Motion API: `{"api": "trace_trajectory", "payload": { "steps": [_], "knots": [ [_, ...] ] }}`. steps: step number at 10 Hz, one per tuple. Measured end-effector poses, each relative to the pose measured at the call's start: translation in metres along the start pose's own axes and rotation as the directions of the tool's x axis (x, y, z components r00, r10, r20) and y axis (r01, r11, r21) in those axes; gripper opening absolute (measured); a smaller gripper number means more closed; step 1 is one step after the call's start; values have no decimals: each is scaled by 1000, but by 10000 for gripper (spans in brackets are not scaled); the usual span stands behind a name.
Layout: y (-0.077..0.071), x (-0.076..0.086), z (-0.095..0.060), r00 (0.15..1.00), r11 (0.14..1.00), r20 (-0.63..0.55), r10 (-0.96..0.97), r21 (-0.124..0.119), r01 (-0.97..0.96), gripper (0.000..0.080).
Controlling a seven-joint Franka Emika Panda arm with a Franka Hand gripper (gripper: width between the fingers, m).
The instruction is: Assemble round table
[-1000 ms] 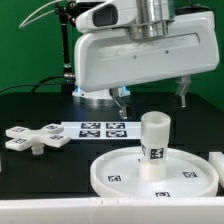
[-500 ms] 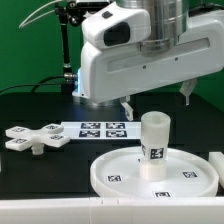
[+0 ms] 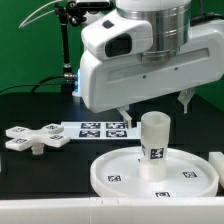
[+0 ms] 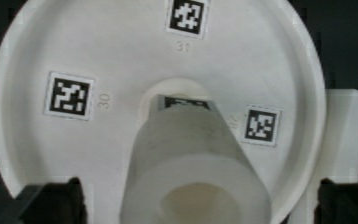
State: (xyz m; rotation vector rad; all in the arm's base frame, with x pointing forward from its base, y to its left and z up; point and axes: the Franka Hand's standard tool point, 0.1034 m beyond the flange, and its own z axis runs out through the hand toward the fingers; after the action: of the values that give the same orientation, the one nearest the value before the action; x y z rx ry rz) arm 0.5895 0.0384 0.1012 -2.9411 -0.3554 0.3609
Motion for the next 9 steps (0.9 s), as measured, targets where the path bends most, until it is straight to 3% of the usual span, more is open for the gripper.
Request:
{"api": "trace_trajectory", "payload": {
  "steps": [7, 8, 9],
  "knots": [
    [4, 5, 7, 1000, 1000, -7, -9, 0, 9, 649],
    [4, 5, 8, 1000, 1000, -8, -10, -1, 10, 524],
    [4, 5, 9, 1000, 1000, -11, -12, -2, 12, 524]
  ]
}}
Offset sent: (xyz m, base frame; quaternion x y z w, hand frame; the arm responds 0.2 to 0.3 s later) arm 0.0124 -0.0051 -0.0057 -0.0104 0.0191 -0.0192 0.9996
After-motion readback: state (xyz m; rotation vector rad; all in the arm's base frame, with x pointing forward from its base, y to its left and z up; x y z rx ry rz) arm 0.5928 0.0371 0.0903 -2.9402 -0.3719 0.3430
